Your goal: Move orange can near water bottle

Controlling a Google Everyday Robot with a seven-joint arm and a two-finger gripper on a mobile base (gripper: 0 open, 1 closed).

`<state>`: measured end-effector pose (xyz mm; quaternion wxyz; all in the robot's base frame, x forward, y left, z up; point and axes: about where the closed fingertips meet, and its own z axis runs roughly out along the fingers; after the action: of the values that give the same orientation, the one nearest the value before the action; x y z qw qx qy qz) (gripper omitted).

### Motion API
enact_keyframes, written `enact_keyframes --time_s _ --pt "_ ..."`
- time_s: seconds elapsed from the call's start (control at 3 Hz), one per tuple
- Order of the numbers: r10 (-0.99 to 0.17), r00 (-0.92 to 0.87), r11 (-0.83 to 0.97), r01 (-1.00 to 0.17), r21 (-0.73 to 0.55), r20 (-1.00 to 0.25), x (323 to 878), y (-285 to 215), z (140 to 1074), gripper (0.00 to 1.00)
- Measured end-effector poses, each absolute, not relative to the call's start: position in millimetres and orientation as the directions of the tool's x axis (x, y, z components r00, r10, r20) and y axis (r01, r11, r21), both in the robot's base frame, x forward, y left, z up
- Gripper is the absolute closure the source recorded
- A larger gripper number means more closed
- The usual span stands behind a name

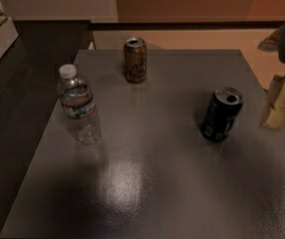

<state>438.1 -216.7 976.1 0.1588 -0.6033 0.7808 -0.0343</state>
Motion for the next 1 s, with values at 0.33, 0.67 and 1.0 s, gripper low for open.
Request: enact_keyframes --time_s 0.33,0.67,1.0 --pt "-0.953 -0.222 0.270 -0.931 -0.245 -0.207 438.1 -216.7 976.1 0.00" --pt "-0.952 -0.207 0.261 -0.934 -0.245 -0.223 439.0 -209.7 984.1 0.00" --pt "-0.942 -0.201 0.267 -0.934 -0.236 -0.270 453.4 -191.7 988.6 0.00"
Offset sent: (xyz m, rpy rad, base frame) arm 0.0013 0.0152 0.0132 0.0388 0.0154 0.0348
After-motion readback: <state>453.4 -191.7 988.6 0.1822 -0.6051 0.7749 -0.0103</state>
